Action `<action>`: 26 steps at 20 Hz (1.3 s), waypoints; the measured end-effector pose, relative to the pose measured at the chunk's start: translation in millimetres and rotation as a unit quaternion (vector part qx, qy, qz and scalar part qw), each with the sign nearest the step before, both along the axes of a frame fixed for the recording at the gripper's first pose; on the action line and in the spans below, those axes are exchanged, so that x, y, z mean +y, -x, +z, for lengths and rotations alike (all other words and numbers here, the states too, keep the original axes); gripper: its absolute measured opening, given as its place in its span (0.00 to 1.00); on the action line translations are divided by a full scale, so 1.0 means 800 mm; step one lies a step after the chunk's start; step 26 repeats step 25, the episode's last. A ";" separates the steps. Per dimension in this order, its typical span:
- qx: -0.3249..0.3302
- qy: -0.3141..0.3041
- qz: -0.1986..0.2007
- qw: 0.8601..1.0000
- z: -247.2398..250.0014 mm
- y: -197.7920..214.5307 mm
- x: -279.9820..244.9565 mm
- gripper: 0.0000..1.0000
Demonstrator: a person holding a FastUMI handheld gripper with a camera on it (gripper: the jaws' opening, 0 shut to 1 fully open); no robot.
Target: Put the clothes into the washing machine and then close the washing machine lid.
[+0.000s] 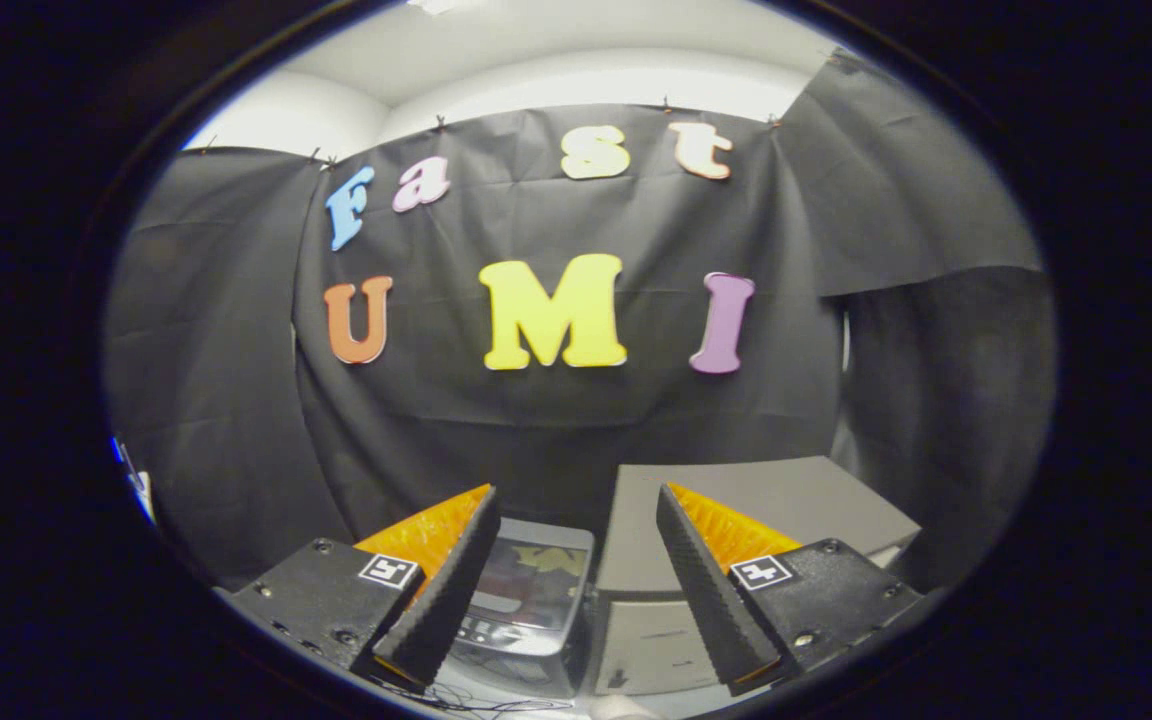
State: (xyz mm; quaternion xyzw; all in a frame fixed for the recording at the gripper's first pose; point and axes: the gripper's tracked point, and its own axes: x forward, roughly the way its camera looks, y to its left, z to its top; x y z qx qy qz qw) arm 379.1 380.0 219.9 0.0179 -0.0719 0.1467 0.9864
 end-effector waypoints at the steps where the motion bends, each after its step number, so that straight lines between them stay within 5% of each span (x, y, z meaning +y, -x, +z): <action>1: 0.001 -0.004 -0.016 1.000 -0.008 0.002 -0.019 0.98; 10: 0.020 -0.038 -0.066 0.997 -0.071 0.033 -0.115 0.98; 26: 0.043 -0.008 -0.074 0.996 -0.109 0.058 -0.145 0.98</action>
